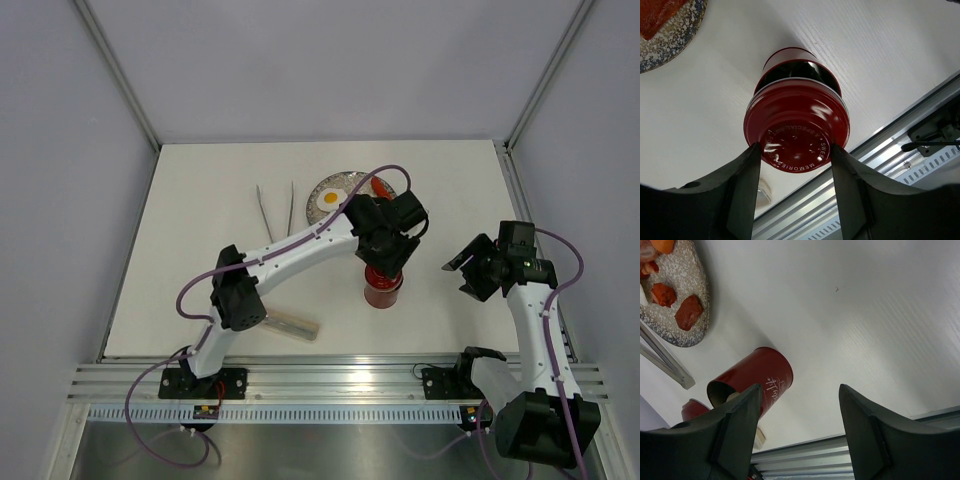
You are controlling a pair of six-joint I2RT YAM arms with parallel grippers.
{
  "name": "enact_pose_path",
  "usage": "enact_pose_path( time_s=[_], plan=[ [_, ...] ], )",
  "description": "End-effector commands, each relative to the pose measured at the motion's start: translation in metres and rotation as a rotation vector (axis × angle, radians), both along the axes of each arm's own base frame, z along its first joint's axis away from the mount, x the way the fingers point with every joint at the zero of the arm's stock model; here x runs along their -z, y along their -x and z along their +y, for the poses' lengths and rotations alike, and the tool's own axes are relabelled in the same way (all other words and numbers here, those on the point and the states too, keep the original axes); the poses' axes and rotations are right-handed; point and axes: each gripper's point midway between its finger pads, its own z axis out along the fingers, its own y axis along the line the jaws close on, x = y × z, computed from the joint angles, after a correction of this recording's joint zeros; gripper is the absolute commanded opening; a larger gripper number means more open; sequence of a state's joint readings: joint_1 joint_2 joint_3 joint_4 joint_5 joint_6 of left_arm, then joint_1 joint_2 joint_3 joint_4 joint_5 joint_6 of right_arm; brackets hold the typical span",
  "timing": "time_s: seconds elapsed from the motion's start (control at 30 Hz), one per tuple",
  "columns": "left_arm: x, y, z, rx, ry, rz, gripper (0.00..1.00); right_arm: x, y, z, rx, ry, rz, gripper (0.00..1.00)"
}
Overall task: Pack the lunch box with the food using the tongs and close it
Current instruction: Close the box lid on the packing box.
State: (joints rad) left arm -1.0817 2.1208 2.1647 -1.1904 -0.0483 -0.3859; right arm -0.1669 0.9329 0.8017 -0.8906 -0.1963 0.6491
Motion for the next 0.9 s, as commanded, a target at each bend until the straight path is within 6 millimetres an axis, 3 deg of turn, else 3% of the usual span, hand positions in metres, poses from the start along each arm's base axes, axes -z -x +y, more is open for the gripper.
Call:
enact_pose_path(
  time_s=[0.0,0.67,0.87],
  plan=[
    [-0.011,0.000,-0.011,0.034,0.039,-0.009,0.05,0.002,0.006,0.002,-0.024,-0.012,0.016,0.71],
    [0.022,-0.008,-0.016,0.035,-0.024,0.002,0.05,0.001,0.009,0.005,-0.029,-0.025,0.011,0.71],
    [0.018,-0.009,-0.016,0.031,-0.019,-0.011,0.05,0.000,0.012,0.006,-0.031,-0.024,0.004,0.71]
  ],
)
